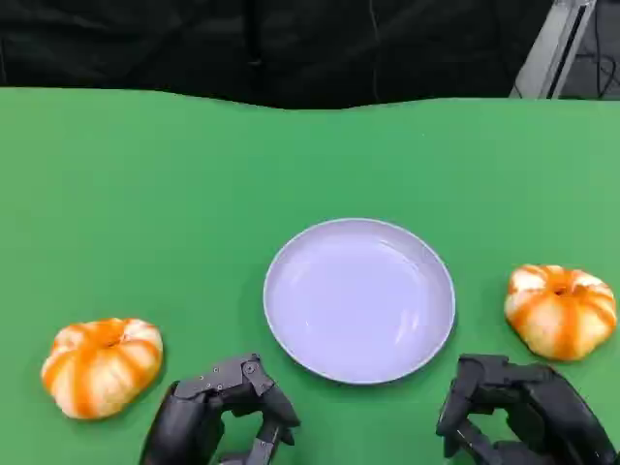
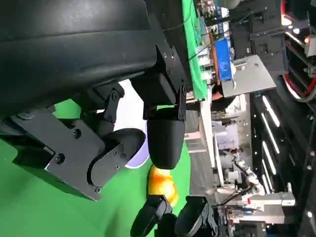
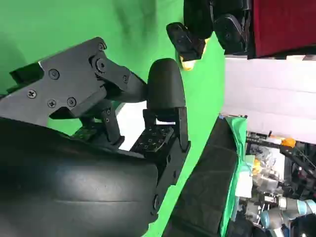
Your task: Grasp the bread from the table and place it into the plate.
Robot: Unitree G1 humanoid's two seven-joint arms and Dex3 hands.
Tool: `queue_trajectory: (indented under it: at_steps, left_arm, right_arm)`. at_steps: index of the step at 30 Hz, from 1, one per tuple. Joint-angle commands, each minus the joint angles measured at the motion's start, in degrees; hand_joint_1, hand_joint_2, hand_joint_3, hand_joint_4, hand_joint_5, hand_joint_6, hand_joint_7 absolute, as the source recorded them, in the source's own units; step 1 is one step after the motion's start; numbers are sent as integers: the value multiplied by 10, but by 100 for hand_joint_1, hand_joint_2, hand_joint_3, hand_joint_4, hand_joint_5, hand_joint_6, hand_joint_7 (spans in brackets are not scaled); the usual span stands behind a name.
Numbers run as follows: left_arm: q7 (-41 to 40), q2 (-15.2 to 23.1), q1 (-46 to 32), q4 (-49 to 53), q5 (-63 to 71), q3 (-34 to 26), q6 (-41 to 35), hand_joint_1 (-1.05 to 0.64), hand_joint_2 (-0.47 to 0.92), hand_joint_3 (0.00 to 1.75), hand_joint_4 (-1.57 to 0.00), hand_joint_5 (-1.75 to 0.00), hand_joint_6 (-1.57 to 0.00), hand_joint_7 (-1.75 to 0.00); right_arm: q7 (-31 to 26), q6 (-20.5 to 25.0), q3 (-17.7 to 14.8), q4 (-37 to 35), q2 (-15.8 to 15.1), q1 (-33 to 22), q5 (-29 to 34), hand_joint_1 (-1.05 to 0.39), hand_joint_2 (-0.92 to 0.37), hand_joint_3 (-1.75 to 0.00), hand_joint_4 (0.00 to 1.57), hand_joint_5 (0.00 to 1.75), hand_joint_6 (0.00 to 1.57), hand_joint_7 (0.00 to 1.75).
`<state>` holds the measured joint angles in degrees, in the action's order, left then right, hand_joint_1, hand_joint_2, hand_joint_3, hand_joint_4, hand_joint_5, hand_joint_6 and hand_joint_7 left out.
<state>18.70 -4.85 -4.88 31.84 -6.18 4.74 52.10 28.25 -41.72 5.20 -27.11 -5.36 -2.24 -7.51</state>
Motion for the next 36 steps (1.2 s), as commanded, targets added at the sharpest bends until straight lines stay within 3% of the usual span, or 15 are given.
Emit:
queue_trajectory:
  at_steps: [1,14,15,17,18,19,21,27,33,36]
  left_arm:
    - [-1,7,3,2,-1,-3,7,-8,50,121,-81,-155,-88,-127]
    - [0,7,2,2,-3,-4,7,-8,50,121,-81,-155,-88,-126]
    - [0,7,2,2,-5,-4,7,-7,53,113,-85,-138,-91,-113]
    - [1,7,2,3,-6,-5,6,-6,55,108,-88,-127,-94,-104]
    - [1,7,1,3,-7,-5,6,-11,60,87,-91,-92,-102,-64]
    - [1,8,1,3,-7,-5,5,-13,64,75,-98,-68,-110,-37]
    - [1,8,1,3,-7,-6,5,-14,68,63,-106,-42,-118,-10]
    - [4,9,-2,-5,-13,-4,-6,-18,72,43,-103,-7,-103,0]
    - [17,12,-4,-12,-26,-1,-11,-18,84,21,-96,0,-93,0]
    - [21,23,-8,-33,-25,-2,-14,-40,91,12,-79,0,-73,0]
  right_arm:
    - [-2,-7,-5,-5,-5,3,1,-10,-64,-94,86,145,87,120]
    - [-1,-10,-5,-8,-5,4,1,-10,-64,-93,86,145,87,120]
    - [-1,-11,-4,-9,-5,4,1,-9,-64,-93,86,145,86,120]
    - [0,-10,-4,-9,-5,3,0,-9,-64,-93,86,144,86,120]
    - [1,-9,-4,-8,-4,3,-2,-10,-63,-93,86,145,87,120]
    - [2,-8,-3,-8,-4,3,-3,-9,-63,-94,86,145,87,120]
    - [3,-7,-3,-8,-4,3,-4,-9,-63,-94,86,145,87,120]
    - [3,-8,-3,-8,-3,3,-4,-8,-62,-96,86,145,86,120]
    - [0,-6,-3,-6,-4,1,0,-9,-62,-96,87,145,87,120]
    - [-3,-10,-3,-5,-5,0,5,-8,-63,-95,86,144,87,120]
